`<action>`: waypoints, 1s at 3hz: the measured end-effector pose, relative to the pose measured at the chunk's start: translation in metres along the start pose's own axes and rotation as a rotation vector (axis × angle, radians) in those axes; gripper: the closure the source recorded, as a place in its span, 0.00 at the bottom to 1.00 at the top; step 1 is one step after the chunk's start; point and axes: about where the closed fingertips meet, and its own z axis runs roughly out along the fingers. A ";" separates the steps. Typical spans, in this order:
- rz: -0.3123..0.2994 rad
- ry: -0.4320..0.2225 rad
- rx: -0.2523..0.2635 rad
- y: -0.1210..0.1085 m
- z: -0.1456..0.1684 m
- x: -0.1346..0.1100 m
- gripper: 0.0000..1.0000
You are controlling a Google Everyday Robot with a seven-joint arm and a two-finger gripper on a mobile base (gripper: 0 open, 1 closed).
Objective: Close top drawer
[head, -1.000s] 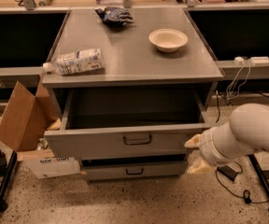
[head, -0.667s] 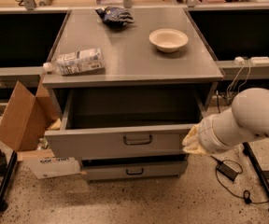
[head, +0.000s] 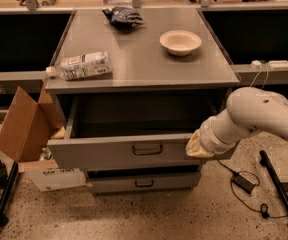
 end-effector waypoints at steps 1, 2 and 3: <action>-0.005 0.020 -0.042 -0.001 0.029 0.005 1.00; 0.005 0.019 -0.048 -0.007 0.042 0.012 0.82; 0.006 0.018 -0.049 -0.008 0.044 0.013 0.57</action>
Offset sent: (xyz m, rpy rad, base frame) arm 0.0303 -0.0002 -0.0548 -0.0129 0.0523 -0.0039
